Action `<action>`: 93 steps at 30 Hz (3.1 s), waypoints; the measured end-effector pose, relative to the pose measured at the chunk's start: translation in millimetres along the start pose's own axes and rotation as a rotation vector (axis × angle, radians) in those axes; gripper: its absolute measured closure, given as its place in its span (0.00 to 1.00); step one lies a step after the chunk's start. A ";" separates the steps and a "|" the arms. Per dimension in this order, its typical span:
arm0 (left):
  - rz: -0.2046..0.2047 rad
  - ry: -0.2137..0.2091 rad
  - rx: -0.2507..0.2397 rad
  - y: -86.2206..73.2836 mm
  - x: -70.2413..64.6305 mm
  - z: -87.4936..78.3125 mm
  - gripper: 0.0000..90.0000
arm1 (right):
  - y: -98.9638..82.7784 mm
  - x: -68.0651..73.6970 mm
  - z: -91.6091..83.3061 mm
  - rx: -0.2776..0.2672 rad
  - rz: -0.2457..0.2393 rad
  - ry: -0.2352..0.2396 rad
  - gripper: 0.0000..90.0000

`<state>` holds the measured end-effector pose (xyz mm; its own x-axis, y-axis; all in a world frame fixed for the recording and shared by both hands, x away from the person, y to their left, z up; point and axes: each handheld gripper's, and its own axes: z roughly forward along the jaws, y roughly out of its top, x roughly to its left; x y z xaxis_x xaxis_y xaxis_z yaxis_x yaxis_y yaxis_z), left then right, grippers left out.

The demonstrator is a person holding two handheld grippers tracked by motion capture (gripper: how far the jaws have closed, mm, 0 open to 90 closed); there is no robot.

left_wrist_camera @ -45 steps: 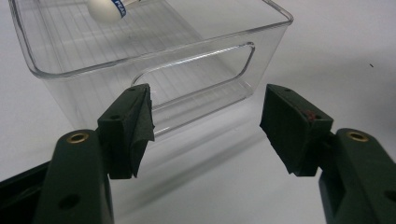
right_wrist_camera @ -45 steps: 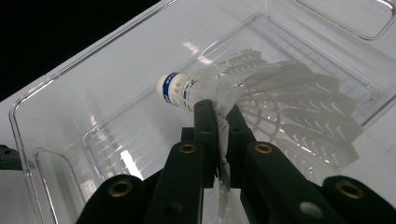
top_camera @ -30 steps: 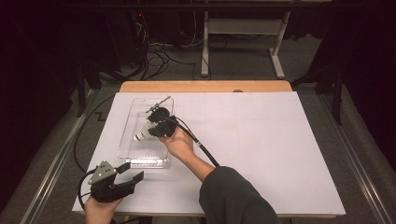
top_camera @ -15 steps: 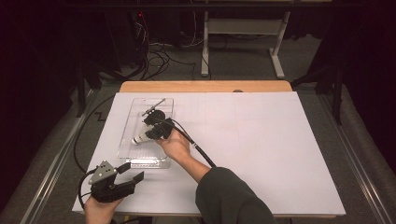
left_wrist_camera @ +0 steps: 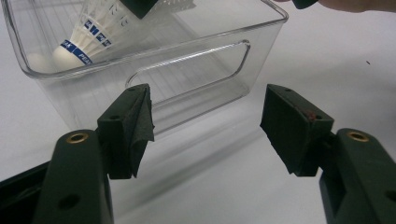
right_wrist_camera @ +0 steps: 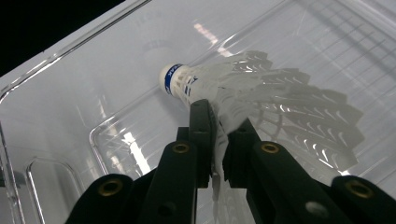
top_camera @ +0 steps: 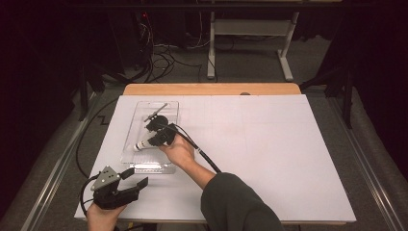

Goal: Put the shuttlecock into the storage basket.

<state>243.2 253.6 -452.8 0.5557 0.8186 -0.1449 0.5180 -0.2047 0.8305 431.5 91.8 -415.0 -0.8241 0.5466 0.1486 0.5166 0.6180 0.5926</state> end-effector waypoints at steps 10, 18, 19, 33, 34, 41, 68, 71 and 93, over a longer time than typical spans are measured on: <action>-0.001 0.000 0.000 0.0 0.2 0.0 0.38 | 0.7 0.5 -1.8 0.032 -0.003 0.017 0.87; -0.002 -0.001 0.000 -0.1 0.2 0.0 0.38 | 1.2 2.2 -5.8 0.053 -0.022 0.007 0.79; -0.002 -0.001 0.000 -0.1 0.2 0.0 0.38 | 1.2 1.8 -6.8 0.054 -0.023 0.007 0.79; -0.003 0.000 0.000 -0.1 0.5 -0.4 0.38 | -2.8 4.3 -12.9 0.058 -0.036 0.016 0.77; -0.003 0.000 0.001 -0.1 0.5 -0.4 0.38 | -3.2 4.8 -13.3 0.058 -0.034 0.016 0.77; -0.002 0.000 0.001 0.0 0.3 -0.4 0.39 | -7.2 5.6 -15.8 0.055 -0.037 0.026 0.78; 0.001 0.000 0.003 0.1 -0.3 0.6 0.38 | -22.9 -7.2 -33.9 0.029 -0.013 0.059 0.76; 0.001 0.001 0.004 0.1 -0.3 0.5 0.39 | -23.7 -7.8 -36.7 0.023 -0.007 0.049 0.81; 0.003 0.000 0.005 0.1 -0.4 1.0 0.39 | -24.8 -11.3 -36.7 0.033 0.013 0.052 0.87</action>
<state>243.7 252.8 -453.2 0.5570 0.8182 -0.1425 0.5198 -0.2097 0.8282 419.5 49.5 -402.3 -0.8277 0.5250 0.1980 0.5343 0.6294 0.5643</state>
